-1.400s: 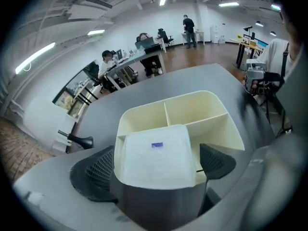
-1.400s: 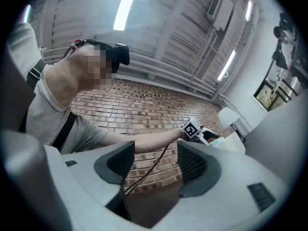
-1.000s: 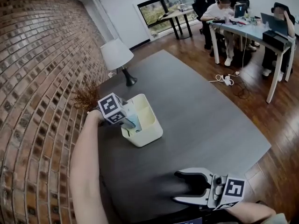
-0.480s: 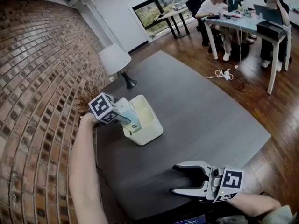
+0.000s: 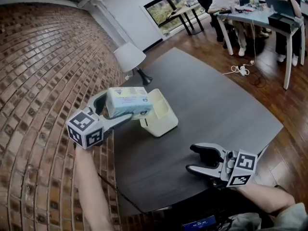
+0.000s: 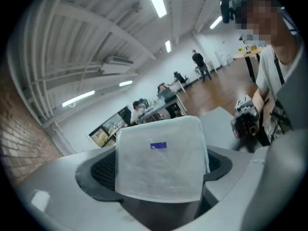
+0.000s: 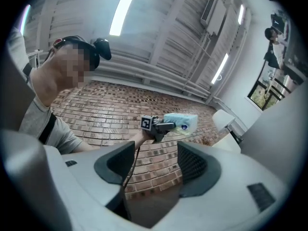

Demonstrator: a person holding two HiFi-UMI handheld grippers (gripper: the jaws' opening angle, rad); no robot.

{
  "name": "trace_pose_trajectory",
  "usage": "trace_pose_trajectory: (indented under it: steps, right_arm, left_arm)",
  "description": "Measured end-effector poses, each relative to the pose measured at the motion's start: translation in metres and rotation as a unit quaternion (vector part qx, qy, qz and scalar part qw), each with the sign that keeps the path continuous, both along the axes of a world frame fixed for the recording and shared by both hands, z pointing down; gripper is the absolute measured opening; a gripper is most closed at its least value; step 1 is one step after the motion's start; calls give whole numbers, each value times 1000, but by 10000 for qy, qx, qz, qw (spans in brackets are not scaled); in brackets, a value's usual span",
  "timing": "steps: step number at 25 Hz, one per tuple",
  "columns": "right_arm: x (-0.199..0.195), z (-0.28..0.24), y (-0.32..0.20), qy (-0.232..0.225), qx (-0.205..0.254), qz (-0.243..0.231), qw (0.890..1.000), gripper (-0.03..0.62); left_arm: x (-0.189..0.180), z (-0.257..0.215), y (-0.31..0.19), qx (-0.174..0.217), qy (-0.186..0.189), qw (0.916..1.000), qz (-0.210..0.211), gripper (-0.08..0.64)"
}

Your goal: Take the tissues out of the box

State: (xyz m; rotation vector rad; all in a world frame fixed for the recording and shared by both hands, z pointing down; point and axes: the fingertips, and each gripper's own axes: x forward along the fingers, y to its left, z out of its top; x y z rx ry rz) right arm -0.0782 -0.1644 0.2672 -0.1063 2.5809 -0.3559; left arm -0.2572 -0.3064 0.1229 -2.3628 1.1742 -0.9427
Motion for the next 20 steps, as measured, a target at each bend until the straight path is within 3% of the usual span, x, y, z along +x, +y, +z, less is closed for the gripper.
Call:
trace_pose_trajectory:
  steps: [2, 4, 6, 9, 11, 17, 18, 20]
  right_arm:
    - [4, 0, -5, -58, -130, 61, 9999, 281]
    - [8, 0, -9, -131, -268, 100, 9995, 281]
    - [13, -3, -10, -212, -348, 92, 9991, 281]
    - [15, -13, 0, -314, -301, 33, 9990, 280]
    - [11, -18, 9, -367, -224, -60, 9991, 279]
    - [-3, -7, 58, -17, -29, -531, 9986, 279]
    - [-3, -4, 66, 41, -5, -571, 9984, 279]
    - [-8, -7, 78, 20, 159, -622, 9979, 279]
  left_arm:
    - [19, -3, 37, 452, 942, 9945, 85, 494]
    - [38, 8, 77, 757, 2035, 9761, 124, 494]
    - [52, 30, 116, 910, 3188, 9434, 106, 494]
    - [67, 69, 164, 915, 4612, 8825, 67, 493]
    - [68, 90, 187, 990, 5192, 8489, 24, 492]
    - [48, 135, 250, 1387, 6293, 7644, -222, 492]
    - [46, 141, 261, 1443, 6426, 7522, -196, 492]
    - [44, 140, 274, 1539, 6559, 7390, 72, 492]
